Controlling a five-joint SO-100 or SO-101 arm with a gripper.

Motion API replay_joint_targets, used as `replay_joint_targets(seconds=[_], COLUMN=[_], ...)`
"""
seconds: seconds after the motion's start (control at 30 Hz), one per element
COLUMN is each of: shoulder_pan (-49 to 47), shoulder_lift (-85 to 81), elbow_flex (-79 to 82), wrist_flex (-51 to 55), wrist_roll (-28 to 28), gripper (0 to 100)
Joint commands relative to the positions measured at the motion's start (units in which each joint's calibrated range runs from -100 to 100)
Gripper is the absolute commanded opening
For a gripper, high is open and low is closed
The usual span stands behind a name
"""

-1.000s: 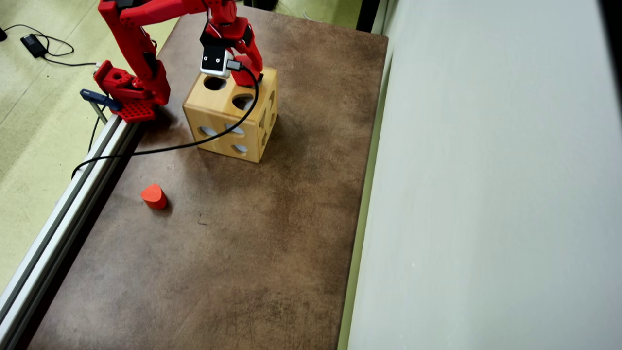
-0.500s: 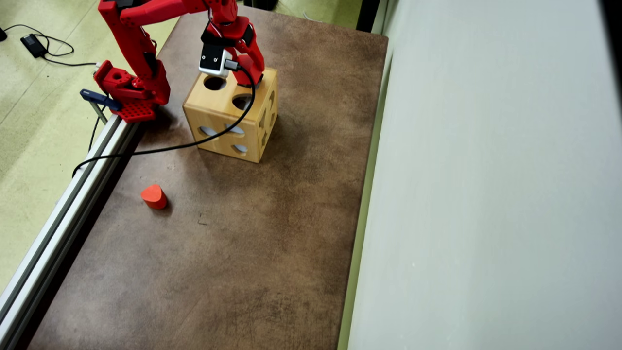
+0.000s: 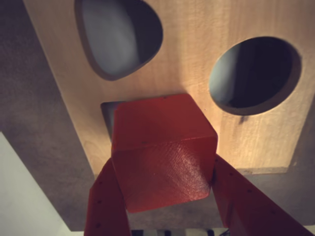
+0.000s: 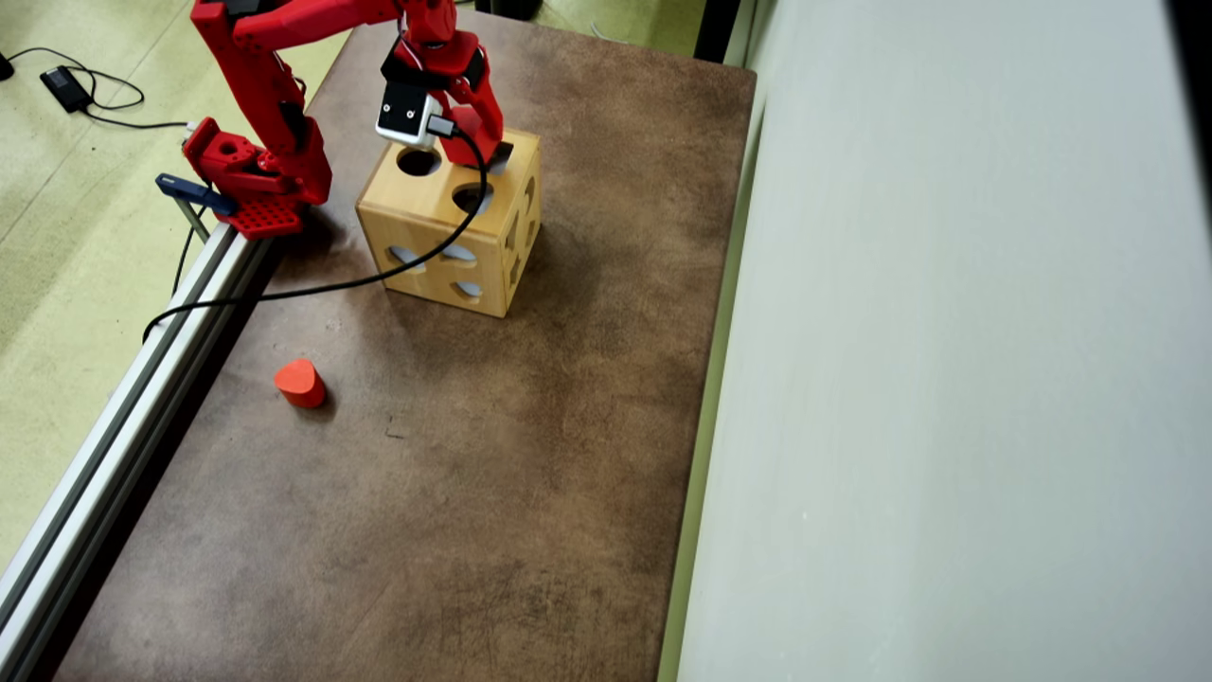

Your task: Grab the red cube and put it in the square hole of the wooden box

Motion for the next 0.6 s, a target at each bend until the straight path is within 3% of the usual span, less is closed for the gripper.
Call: replay_joint_targets(seconds=[0.0,0.57], shoulder_pan=[0.24,-0.51], shoulder_lift=[3.01,6.66], elbow_flex=[-6.06,-9.19], wrist_flex=[0.5,3.32], wrist_roll=[-0.15,-0.24], gripper=[2,2])
